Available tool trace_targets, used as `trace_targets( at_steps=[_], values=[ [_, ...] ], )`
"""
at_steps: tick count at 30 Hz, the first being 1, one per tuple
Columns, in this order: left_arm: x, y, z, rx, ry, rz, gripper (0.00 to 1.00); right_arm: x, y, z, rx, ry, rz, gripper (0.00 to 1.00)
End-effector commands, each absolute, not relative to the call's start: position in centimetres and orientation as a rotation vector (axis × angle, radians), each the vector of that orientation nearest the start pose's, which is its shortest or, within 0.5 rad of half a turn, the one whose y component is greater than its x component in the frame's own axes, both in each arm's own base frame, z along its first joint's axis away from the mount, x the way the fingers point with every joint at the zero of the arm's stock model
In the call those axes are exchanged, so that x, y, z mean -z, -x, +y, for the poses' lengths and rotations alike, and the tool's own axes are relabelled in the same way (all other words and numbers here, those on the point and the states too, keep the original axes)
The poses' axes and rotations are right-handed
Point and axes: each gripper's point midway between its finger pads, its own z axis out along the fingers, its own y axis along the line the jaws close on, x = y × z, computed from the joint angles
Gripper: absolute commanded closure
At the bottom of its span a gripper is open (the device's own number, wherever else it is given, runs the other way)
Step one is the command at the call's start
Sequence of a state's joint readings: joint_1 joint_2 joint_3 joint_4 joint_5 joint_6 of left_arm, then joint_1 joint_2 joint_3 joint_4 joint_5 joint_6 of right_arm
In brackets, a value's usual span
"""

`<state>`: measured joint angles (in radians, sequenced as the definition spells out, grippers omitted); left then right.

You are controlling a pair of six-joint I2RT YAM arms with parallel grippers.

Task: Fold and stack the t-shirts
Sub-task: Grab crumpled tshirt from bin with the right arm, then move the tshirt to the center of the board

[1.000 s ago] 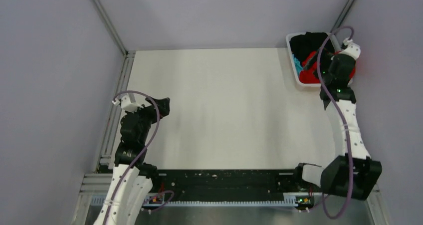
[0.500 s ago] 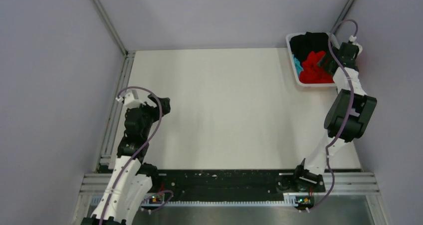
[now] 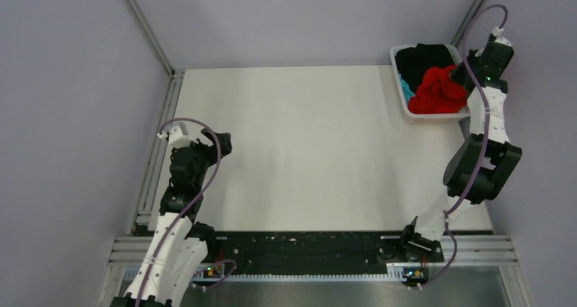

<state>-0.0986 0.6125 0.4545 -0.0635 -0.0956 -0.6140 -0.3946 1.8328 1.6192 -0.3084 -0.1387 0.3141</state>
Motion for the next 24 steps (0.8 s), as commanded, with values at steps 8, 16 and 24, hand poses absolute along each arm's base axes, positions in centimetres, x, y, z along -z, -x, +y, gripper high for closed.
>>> trace_targets(
  at_steps=[8, 16, 24],
  values=[
    [-22.7, -29.3, -4.2, 0.475, 0.47, 1.65, 0.01, -50.4, -42.4, -2.9, -0.248, -0.022, 1.463, 1.0],
    [-23.1, -28.9, -4.7, 0.513, 0.465, 1.647, 0.01, -56.7, -36.1, 15.4, -0.644, 0.374, 1.255, 1.0],
    [-23.1, -27.5, -4.5, 0.523, 0.505, 1.662, 0.01, -56.5, -33.1, 23.7, -0.945, 0.388, 1.213, 1.0]
  ],
)
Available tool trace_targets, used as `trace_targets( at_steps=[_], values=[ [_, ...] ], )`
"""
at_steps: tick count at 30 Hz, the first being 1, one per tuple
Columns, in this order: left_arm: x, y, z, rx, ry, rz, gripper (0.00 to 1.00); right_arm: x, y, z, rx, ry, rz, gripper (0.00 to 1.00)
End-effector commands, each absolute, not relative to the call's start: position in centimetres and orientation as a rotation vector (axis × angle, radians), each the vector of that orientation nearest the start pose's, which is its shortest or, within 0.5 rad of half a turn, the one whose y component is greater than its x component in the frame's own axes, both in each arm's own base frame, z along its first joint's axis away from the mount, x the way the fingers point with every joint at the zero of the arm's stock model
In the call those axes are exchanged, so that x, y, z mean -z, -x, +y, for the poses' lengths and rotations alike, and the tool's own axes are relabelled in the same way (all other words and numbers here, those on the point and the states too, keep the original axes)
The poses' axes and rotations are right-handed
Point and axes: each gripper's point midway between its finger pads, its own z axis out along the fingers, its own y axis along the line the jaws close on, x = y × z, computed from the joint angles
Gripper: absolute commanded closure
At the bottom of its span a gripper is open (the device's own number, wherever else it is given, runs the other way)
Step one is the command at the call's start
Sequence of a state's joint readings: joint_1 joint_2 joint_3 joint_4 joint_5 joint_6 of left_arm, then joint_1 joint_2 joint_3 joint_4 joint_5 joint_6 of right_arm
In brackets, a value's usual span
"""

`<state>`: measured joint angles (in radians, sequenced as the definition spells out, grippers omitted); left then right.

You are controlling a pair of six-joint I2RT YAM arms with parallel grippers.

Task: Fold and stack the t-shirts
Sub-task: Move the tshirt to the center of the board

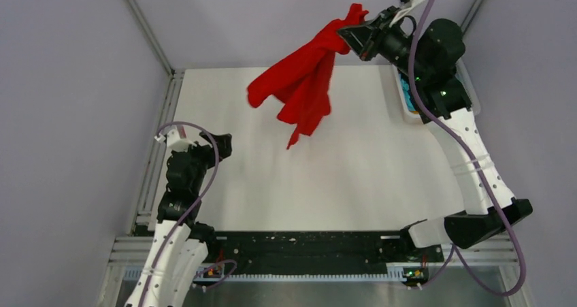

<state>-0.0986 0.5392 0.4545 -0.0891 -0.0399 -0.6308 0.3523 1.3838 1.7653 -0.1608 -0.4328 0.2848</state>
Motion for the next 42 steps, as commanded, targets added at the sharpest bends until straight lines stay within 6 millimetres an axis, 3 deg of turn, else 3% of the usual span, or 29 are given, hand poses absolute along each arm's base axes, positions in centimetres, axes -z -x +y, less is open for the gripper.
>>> trace_targets(
  at_steps=[1, 4, 7, 9, 10, 11, 12, 13, 15, 18, 21, 25, 29, 32, 34, 40, 42],
  values=[
    [-23.3, -27.3, -4.4, 0.521, 0.511, 1.661, 0.01, -55.7, -33.4, 23.5, -0.961, 0.342, 1.239, 1.0],
    [-23.3, -26.8, -4.4, 0.525, 0.525, 1.669, 0.01, -50.0, -35.4, 22.4, -0.915, 0.2, 1.378, 1.0],
    [-22.9, -26.3, -4.2, 0.519, 0.556, 1.691, 0.01, -39.2, -37.6, 20.2, -0.764, 0.028, 1.604, 1.0],
    [-22.0, -26.2, -3.9, 0.51, 0.603, 1.715, 0.01, -30.8, -38.1, 18.1, -0.633, -0.076, 1.763, 0.83],
    [-21.5, -26.1, -3.8, 0.507, 0.623, 1.73, 0.01, -26.5, -38.0, 16.8, -0.552, -0.136, 1.84, 0.71],
    [-21.0, -26.1, -3.8, 0.503, 0.64, 1.746, 0.01, -22.7, -37.6, 15.4, -0.477, -0.176, 1.907, 0.51],
    [-20.6, -26.2, -3.8, 0.5, 0.648, 1.76, 0.01, -19.9, -37.3, 14.1, -0.409, -0.214, 1.954, 0.37],
    [-20.3, -26.2, -3.9, 0.5, 0.654, 1.777, 0.01, -17.1, -36.5, 12.6, -0.33, -0.27, 2.019, 0.3],
    [-19.3, -26.3, -4.2, 0.507, 0.673, 1.822, 0.01, -14.5, -35.4, 10.2, -0.208, -0.334, 2.088, 0.25],
    [-17.0, -26.5, -4.1, 0.49, 0.747, 1.892, 0.01, -13.9, -34.4, 8.5, -0.105, -0.355, 2.103, 0.16],
    [-14.7, -26.3, -3.1, 0.398, 0.827, 1.966, 0.01, -14.4, -33.6, 9.5, -0.159, -0.255, 2.109, 0.02],
    [-13.1, -26.2, -2.2, 0.328, 0.905, 1.986, 0.01, -15.4, -32.3, 14.1, -0.254, -0.017, 2.091, 0.01],
    [-12.6, -27.2, -2.5, 0.346, 0.898, 1.987, 0.01, -16.4, -30.7, 20.9, -0.424, 0.287, 2.034, 0.02],
    [-12.1, -27.9, -2.5, 0.341, 0.908, 1.995, 0.01, -15.8, -28.5, 26.1, -0.513, 0.522, 2.013, 0.04],
    [-11.5, -28.3, -2.5, 0.335, 0.915, 2.003, 0.01, -16.2, -28.1, 28.8, -0.527, 0.59, 1.972, 0.04],
    [-9.5, -30.2, -2.7, 0.332, 0.909, 2.043, 0.01, -16.5, -30.8, 32.9, -0.555, 0.586, 1.945, 0.04],
    [-8.4, -30.8, -2.4, 0.305, 0.941, 2.066, 0.01, -15.4, -32.4, 34.0, -0.505, 0.601, 1.963, 0.05]
  ],
)
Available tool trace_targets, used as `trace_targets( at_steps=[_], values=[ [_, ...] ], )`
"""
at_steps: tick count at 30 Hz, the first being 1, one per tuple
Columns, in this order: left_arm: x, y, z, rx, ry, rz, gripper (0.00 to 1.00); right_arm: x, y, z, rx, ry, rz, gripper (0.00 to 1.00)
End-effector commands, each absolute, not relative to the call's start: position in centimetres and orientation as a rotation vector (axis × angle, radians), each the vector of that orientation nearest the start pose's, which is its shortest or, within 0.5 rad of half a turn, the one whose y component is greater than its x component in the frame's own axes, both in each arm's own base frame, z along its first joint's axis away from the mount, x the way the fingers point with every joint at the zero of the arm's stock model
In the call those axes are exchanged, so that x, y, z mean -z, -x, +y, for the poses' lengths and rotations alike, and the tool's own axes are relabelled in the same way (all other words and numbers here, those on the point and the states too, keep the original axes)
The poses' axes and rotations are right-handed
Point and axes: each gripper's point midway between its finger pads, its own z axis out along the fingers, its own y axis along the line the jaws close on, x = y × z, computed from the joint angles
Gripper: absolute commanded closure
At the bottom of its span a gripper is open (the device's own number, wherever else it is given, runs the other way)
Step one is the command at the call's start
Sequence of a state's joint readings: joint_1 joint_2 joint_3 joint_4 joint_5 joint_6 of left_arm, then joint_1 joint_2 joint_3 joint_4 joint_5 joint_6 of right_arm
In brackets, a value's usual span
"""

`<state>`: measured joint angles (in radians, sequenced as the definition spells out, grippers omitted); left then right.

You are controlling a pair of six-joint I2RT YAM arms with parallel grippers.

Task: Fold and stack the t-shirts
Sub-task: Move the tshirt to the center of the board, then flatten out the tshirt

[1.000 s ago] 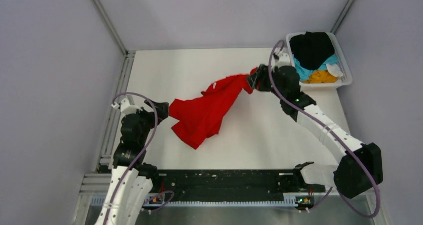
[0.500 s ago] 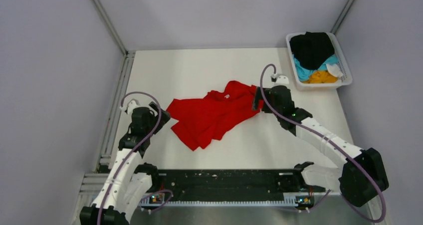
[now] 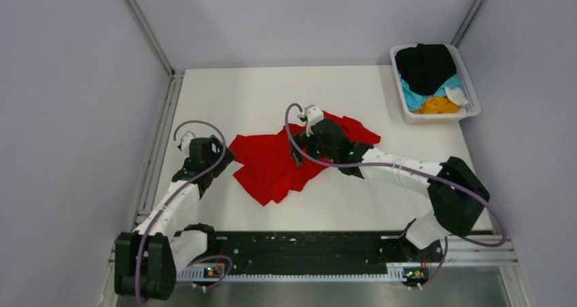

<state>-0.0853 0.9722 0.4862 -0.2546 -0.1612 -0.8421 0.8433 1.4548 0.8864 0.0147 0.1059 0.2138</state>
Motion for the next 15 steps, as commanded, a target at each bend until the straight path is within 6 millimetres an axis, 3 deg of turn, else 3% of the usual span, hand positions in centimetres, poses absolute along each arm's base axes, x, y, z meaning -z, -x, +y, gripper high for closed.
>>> trace_targets(
  at_steps=[1, 8, 12, 15],
  values=[
    [-7.9, -31.1, -2.2, 0.29, 0.96, 2.081, 0.01, -15.3, -33.3, 34.3, -0.478, 0.599, 1.964, 0.05],
    [-4.7, -33.5, -2.4, 0.294, 1.007, 2.18, 0.11, -13.2, -39.4, 35.8, -0.445, 0.547, 2.017, 0.08],
    [-4.0, -35.1, -4.1, 0.371, 0.944, 2.264, 0.18, -10.7, -42.2, 35.2, -0.388, 0.524, 2.058, 0.11],
    [-2.6, -35.4, -5.7, 0.459, 0.912, 2.347, 0.28, -9.1, -42.9, 35.7, -0.401, 0.554, 2.083, 0.14]
  ],
)
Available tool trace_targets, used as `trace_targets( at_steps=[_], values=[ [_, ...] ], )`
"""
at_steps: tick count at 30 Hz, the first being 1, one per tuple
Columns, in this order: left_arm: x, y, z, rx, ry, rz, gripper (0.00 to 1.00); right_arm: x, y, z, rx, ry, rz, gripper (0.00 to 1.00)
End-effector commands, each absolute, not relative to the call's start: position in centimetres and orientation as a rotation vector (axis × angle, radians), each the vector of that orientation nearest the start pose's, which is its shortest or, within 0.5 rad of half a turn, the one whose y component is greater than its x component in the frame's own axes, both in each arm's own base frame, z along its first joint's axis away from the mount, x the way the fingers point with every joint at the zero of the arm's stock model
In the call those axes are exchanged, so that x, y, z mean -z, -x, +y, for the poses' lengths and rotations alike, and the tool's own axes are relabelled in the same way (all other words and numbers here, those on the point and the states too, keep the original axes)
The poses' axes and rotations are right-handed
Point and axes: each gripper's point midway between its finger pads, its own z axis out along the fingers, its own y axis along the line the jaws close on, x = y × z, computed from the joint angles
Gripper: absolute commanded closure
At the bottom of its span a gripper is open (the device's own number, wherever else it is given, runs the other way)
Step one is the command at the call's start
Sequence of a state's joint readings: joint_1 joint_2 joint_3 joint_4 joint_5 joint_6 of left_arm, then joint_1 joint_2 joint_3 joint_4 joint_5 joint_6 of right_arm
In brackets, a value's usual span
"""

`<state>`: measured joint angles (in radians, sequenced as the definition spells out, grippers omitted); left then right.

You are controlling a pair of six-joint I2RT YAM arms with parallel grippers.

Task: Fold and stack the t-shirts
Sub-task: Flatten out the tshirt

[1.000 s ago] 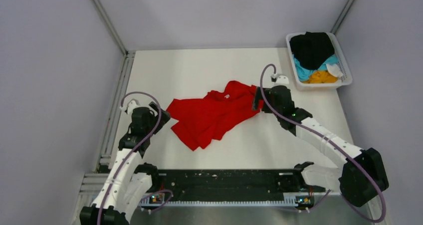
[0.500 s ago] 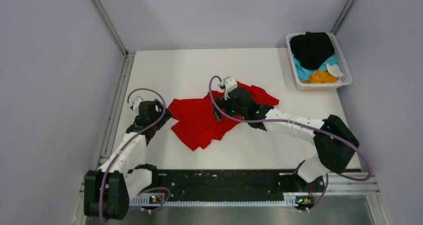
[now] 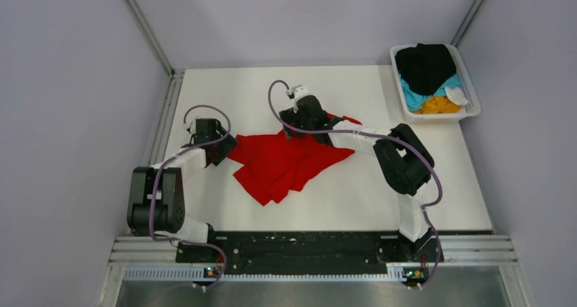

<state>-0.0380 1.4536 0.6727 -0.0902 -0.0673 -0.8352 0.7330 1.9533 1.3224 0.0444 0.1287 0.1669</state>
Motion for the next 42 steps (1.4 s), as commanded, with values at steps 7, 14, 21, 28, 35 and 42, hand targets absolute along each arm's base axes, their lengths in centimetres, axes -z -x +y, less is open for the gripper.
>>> trace_targets(
  at_steps=[7, 14, 21, 28, 35, 42],
  values=[
    [-1.7, -36.5, -7.9, 0.591, 0.856, 2.362, 0.72, -6.9, -43.6, 37.3, -0.478, 0.611, 2.066, 0.34],
    [-5.0, -36.9, -6.8, 0.524, 0.8, 2.269, 1.0, -10.5, -45.3, 34.5, -0.452, 0.445, 2.02, 1.0],
    [-13.5, -36.4, -5.7, 0.496, 0.695, 2.025, 1.0, -20.1, -43.7, 27.2, -0.257, 0.25, 1.879, 1.0],
    [-17.5, -35.0, -7.3, 0.636, 0.608, 1.899, 1.0, -23.8, -38.2, 25.3, -0.366, 0.342, 1.803, 1.0],
    [-19.9, -33.9, -6.6, 0.609, 0.589, 1.827, 1.0, -20.8, -35.4, 25.6, -0.445, 0.453, 1.845, 0.99],
    [-15.0, -32.6, -6.4, 0.581, 0.645, 1.92, 1.0, -11.9, -33.4, 26.5, -0.522, 0.484, 2.043, 0.95]
  ],
)
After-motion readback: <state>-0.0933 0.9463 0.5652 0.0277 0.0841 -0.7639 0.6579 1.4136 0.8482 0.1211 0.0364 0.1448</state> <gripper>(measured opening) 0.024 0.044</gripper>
